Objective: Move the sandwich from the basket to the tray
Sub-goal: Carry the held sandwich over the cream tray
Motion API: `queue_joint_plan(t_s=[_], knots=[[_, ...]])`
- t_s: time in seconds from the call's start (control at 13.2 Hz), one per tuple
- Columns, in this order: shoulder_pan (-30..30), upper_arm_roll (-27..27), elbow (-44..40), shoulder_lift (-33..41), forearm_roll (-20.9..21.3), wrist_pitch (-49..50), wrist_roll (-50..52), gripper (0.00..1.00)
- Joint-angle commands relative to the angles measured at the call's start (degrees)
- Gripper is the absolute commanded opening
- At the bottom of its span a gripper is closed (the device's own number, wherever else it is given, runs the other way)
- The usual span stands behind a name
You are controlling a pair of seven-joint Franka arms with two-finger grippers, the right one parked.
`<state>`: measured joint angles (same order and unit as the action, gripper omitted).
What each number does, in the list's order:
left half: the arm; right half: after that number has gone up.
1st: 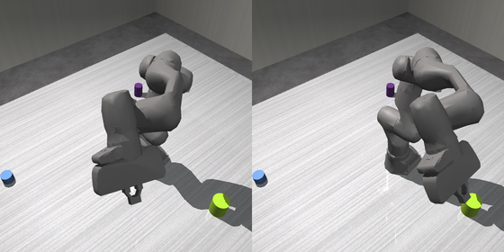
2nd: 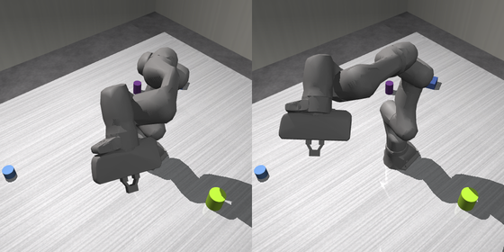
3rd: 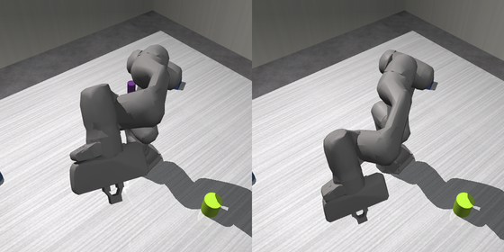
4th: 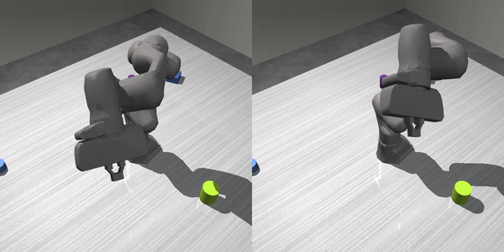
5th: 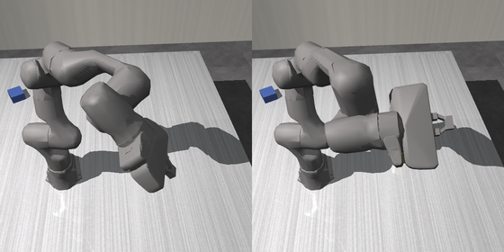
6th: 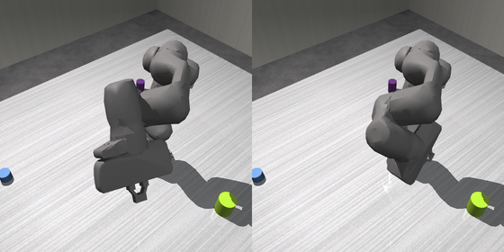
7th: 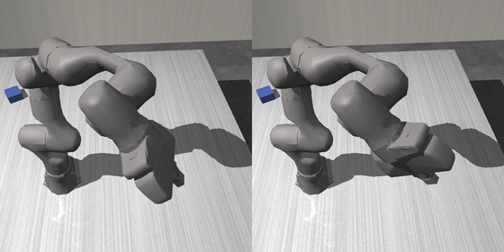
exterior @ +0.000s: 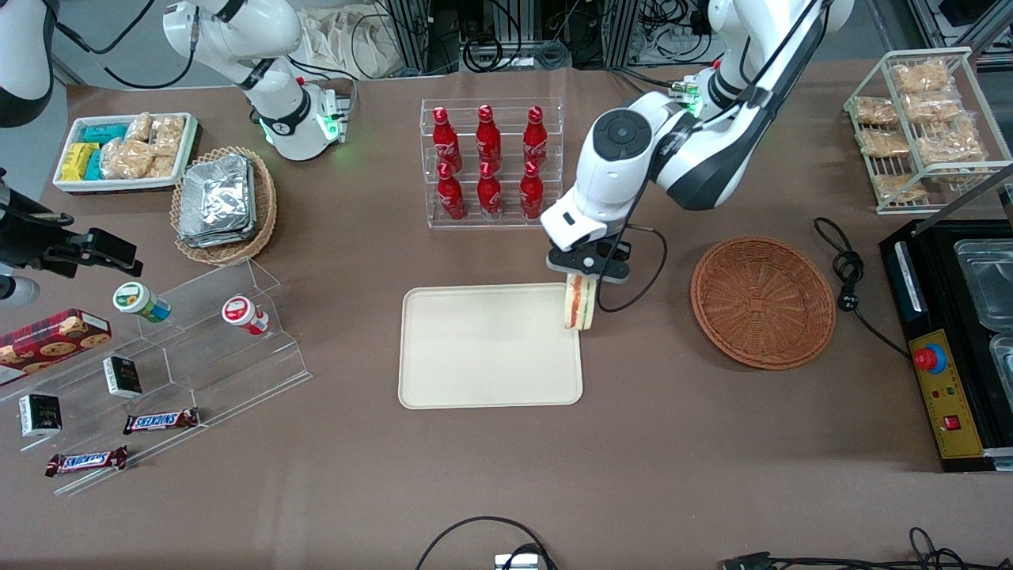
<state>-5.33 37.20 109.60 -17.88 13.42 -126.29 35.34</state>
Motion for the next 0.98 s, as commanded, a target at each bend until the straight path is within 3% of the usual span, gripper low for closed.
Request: queue_joint_plan(t_s=[0.0, 0.53, 0.91], knots=[[-3.1, -0.29, -7.2, -7.94, 5.2, 0.78, 5.34, 0.29], [-5.21, -0.38, -14.41, -18.85, 12.06, 0.69, 8.68, 0.3], [-5.75, -0.55, -15.12, -22.46, 16.62, 0.6, 11.14, 0.33]])
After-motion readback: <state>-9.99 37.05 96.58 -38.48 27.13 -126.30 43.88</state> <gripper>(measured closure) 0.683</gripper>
